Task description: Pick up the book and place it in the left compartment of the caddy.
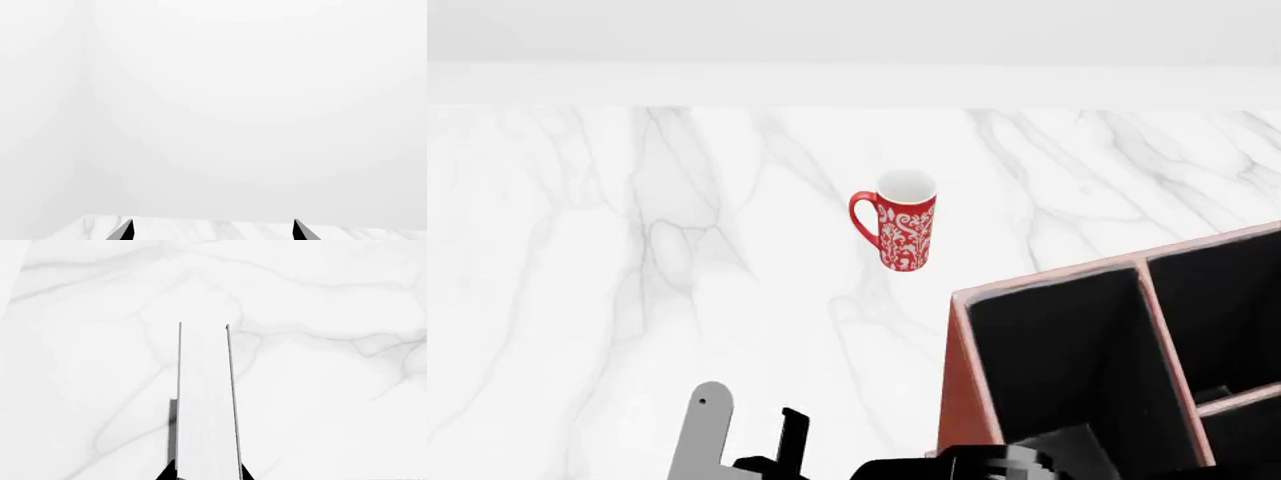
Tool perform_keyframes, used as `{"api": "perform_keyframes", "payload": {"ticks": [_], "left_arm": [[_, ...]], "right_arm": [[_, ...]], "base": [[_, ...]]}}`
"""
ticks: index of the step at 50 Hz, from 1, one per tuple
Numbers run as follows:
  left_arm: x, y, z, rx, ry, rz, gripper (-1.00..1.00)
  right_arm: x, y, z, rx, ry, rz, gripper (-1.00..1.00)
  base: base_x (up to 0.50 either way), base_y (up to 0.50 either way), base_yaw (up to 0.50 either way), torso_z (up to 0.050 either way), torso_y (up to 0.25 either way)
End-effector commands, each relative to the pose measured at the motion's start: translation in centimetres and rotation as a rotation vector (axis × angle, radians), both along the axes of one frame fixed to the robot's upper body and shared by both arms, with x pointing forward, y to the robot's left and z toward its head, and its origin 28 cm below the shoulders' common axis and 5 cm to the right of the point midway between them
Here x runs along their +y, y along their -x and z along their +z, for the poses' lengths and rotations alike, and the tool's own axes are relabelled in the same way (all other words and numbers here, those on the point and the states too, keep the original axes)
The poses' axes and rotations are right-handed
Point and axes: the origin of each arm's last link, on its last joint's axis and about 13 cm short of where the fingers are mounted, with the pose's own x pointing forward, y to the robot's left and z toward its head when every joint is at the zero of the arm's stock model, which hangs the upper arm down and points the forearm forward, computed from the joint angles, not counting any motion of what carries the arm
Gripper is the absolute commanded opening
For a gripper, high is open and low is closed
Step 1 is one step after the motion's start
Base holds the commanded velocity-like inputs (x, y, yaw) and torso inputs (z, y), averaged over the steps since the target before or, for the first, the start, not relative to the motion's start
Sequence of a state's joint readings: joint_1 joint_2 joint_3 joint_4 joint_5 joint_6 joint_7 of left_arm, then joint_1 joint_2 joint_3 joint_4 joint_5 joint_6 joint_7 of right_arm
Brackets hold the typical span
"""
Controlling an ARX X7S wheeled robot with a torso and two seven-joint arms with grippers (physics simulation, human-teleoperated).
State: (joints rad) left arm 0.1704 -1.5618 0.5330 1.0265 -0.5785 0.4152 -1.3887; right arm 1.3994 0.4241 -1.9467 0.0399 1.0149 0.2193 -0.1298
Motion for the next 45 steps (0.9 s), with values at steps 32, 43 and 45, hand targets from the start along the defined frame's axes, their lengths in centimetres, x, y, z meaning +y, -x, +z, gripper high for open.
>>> {"api": "perform_keyframes", "payload": {"ticks": [32,43,45], "left_arm": [[0.0,0.1,0.1,-0.002,0.001,0.003,1.00],[0.0,0.1,0.1,0.001,0.003,0.003,1.00],[0.0,0.1,0.1,0.001,0.002,0.005,1.00]], "right_arm": [[0.0,0.3,2.7,-0.069,-0.199,-0.303,-1.00],[0.0,1.2,4.2,-0.098,-0.281,-0.420,-1.00],[-0.1,1.2,4.7,-0.127,-0.274,-0.463,-1.00]], "base": [[0.00,0.00,0.00,0.000,0.000],[0.00,0.00,0.00,0.000,0.000],[0.00,0.00,0.00,0.000,0.000]]}}
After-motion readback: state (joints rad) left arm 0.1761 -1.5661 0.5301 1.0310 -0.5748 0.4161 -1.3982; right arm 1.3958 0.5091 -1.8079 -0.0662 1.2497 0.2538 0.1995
